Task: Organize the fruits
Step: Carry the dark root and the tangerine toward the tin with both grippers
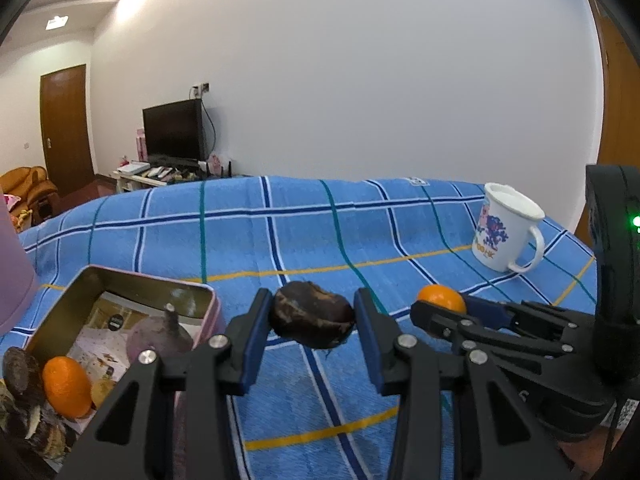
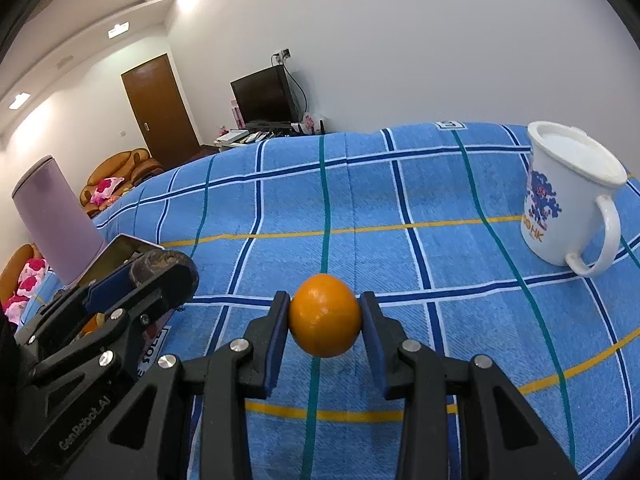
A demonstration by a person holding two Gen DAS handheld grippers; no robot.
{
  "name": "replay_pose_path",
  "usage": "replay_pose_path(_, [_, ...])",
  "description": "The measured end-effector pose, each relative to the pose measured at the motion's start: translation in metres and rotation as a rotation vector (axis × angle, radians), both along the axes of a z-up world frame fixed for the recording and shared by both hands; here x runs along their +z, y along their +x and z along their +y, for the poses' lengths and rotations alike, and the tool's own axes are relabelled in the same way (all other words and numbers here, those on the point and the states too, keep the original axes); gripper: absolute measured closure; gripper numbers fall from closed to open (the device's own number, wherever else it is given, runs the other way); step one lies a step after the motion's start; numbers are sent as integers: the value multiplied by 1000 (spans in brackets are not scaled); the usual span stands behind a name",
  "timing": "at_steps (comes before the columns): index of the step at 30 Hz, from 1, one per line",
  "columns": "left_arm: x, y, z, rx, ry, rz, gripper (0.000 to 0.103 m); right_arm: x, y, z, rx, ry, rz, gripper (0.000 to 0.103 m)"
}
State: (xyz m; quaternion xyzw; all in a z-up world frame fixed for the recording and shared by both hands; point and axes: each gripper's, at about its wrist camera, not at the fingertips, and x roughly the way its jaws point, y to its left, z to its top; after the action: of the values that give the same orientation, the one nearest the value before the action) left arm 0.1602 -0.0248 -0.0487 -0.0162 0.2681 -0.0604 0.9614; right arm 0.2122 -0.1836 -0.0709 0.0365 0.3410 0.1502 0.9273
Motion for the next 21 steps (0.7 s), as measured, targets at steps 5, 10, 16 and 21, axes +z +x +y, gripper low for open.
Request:
replay_pose_path(5, [3, -4, 3, 18, 5, -22, 60, 2, -2, 3, 14, 3, -14, 66])
replay_pose_path(10, [8, -8, 6, 35, 11, -47, 60, 5, -5, 7, 32, 2, -34, 66])
replay_pose_path(16, [12, -13, 11, 52, 8, -65, 60, 8, -8, 10, 41, 1, -56, 66])
replay_pose_path(21, [16, -17, 14, 66, 13, -87, 60, 12, -13, 12, 58, 9, -83, 66])
